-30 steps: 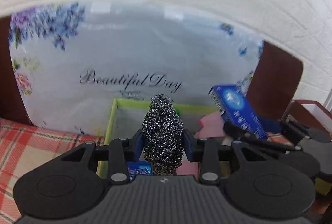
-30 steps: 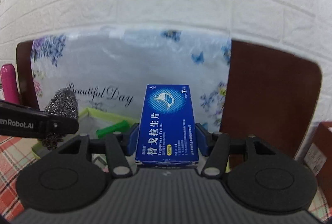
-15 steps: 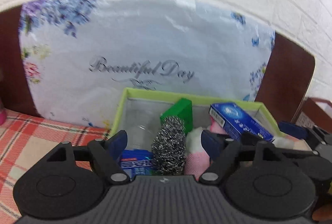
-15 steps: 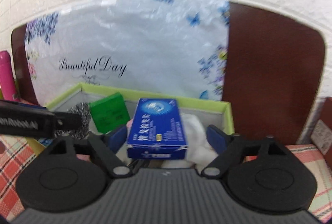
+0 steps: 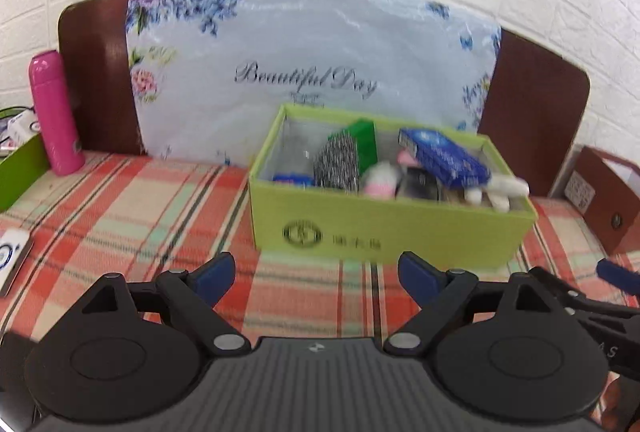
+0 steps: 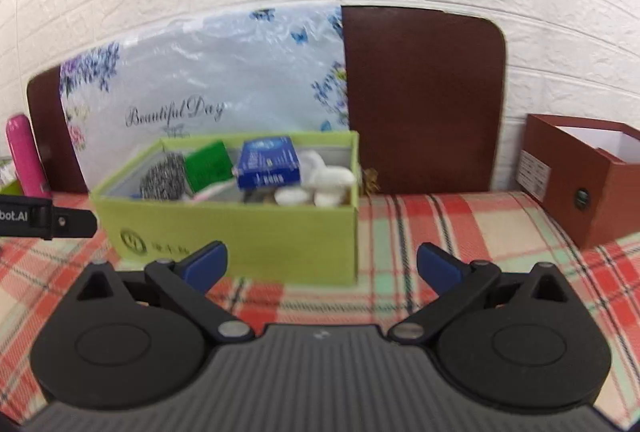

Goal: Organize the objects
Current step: 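Lift both tools out of the lime-green box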

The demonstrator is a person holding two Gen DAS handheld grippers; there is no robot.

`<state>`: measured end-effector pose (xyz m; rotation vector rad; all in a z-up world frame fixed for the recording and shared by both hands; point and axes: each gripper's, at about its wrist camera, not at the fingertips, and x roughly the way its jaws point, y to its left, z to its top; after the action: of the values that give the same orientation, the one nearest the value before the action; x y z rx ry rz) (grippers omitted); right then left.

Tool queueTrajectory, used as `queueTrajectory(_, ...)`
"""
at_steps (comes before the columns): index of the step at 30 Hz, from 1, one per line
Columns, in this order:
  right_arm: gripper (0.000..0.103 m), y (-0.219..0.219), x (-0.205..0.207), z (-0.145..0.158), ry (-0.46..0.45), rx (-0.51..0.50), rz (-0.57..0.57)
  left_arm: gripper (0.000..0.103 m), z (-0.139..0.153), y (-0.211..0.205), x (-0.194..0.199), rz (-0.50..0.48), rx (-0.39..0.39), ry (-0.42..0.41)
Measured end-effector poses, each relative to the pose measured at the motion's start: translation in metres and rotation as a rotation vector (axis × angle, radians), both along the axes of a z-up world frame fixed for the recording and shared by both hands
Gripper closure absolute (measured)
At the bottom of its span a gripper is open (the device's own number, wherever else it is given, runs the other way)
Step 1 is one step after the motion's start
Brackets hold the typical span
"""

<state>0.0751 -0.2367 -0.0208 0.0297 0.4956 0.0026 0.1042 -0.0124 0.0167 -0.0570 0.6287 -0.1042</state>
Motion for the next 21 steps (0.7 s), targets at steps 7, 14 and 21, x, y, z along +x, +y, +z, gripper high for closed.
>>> queueTrajectory(7, 0.000, -0.001, -0.048, 0.003, 0.035, -0.002, -0.010, 0.011, -0.003, -0.014, -0.036, -0.026, 0.070, -0.001)
queueTrajectory(14, 0.000, 0.004, -0.074, 0.009, 0.023, -0.003, 0.001, 0.011, 0.002, -0.017, -0.060, -0.018, 0.090, -0.026)
queueTrajectory(21, 0.000, 0.007, -0.082, 0.006, 0.029, 0.006, -0.002, 0.011, -0.001, -0.012, -0.068, -0.001, 0.095, -0.020)
